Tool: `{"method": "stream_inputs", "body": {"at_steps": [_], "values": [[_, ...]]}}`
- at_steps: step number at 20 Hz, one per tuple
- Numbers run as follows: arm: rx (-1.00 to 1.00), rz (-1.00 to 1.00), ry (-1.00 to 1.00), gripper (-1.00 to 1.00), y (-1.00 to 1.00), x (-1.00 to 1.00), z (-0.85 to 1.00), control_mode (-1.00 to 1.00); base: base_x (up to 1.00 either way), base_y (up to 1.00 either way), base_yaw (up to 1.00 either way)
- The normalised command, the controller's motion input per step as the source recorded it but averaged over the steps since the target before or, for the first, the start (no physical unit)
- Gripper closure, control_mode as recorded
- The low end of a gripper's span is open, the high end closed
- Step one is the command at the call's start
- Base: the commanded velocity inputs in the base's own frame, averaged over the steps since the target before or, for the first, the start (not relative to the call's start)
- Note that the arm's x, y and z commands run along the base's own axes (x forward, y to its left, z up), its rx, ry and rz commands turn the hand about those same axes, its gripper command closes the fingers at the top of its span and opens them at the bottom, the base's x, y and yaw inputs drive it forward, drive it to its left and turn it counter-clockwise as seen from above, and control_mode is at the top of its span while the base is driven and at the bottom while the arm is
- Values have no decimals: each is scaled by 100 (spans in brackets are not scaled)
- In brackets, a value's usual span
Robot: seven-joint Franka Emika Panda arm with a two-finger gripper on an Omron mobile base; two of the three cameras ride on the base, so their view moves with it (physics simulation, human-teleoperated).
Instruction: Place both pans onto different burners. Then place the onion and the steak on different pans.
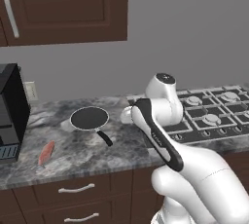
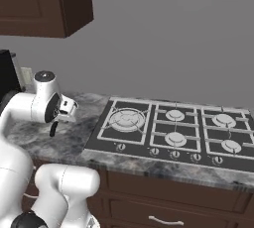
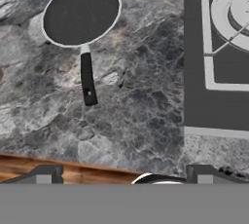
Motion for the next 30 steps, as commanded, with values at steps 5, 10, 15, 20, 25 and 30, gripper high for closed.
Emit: {"method": "stream_inputs", "body": {"at_steps": [5, 10, 15, 20, 25, 30], "values": [[0, 0, 0, -100, 43, 12, -22, -100, 0, 0, 0], [0, 0, 0, -100, 35, 15, -23, -100, 0, 0, 0], [0, 0, 0, -100, 28, 19, -31, -100, 0, 0, 0], [0, 10, 0, -100, 32, 19, -22, -100, 0, 0, 0], [-2, 10, 0, -100, 25, 30, -20, -100, 0, 0, 0], [-6, 0, 0, -100, 8, 36, -12, -100, 0, 0, 0]]}}
